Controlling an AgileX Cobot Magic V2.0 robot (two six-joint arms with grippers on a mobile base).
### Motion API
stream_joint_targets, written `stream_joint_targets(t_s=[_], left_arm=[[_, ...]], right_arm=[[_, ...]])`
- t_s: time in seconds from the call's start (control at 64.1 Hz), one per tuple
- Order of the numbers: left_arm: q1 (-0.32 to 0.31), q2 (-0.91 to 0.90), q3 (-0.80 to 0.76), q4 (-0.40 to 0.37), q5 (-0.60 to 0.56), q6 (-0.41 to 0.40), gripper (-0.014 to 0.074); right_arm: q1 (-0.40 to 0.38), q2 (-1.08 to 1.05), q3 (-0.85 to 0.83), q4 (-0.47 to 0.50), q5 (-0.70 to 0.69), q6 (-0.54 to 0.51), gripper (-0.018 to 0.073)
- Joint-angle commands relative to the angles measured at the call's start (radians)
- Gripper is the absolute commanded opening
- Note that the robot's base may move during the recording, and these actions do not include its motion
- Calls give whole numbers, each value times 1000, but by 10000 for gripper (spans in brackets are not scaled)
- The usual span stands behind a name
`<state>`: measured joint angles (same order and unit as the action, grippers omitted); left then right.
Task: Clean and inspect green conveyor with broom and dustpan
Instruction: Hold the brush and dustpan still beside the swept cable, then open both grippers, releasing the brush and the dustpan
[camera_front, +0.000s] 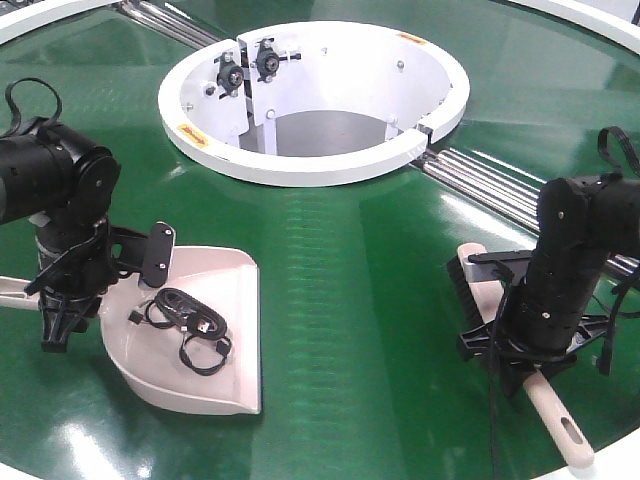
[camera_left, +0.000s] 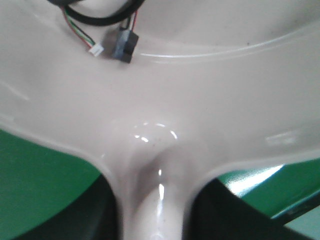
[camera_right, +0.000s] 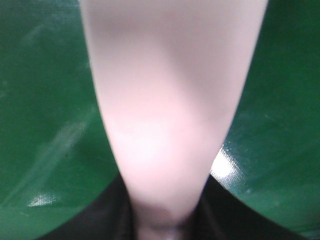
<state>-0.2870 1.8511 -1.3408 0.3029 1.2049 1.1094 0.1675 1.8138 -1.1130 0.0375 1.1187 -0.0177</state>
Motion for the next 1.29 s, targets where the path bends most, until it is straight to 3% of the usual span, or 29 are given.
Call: stream_joint_targets(t_s=[0.0, 0.265, 0.515, 0.811, 1.107, 1.279], left_arm=[[-6, -55, -28, -16, 30, 9, 181], [-6, -55, -28, -16, 15, -70, 342], [-6, -55, -28, -17, 7, -154, 447], [-6, -81, -28, -86, 9, -175, 454], [-6, -176, -28, -104, -4, -174, 454], [-6, -236, -28, -172, -14, -187, 454]], right_arm=[[-3, -27, -19, 16, 12, -14, 43], [-3, -27, -19, 16, 12, -14, 98], [-3, -27, -19, 16, -5, -13, 273], [-3, -34, -22, 16, -16, -13, 456], [-3, -150, -22, 14, -43, -13, 463], [-3, -273, -22, 12, -95, -12, 463]])
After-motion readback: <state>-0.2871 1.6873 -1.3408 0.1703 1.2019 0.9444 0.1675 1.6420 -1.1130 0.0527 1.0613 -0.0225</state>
